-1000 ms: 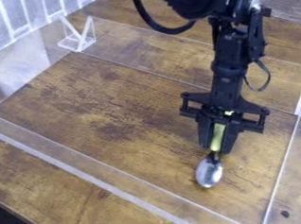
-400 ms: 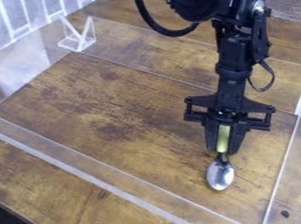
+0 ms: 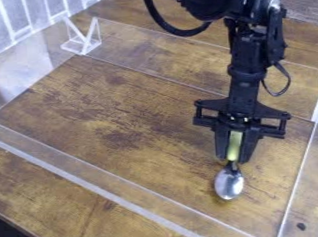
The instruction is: Move the green spoon to the left
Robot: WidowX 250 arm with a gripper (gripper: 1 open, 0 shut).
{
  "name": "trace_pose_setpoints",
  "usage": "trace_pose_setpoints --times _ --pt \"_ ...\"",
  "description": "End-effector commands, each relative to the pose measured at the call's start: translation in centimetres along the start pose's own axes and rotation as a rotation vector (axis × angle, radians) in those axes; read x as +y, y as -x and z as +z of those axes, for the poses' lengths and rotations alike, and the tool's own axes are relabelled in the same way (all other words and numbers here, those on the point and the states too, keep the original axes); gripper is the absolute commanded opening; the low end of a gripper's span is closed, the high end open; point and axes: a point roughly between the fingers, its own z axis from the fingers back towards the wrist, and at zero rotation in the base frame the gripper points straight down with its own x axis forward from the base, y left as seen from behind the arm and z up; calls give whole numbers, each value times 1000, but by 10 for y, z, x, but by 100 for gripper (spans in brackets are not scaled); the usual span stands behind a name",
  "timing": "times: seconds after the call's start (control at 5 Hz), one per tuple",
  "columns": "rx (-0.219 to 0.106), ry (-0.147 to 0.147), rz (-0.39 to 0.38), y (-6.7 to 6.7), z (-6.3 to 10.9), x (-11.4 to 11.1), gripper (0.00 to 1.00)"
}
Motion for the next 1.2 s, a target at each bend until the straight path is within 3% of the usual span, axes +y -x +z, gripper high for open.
trace_pose_setpoints --times 0.0,0.2,0.6,0.8,1.0 --pt "-108 55 -34 -2 52 0 0" --pt "-115 57 -57 -1 61 5 0" --pt "-164 88 85 -3 109 19 0" --pt "-181 97 92 0 131 24 0" --pt "-194 102 111 3 142 37 0"
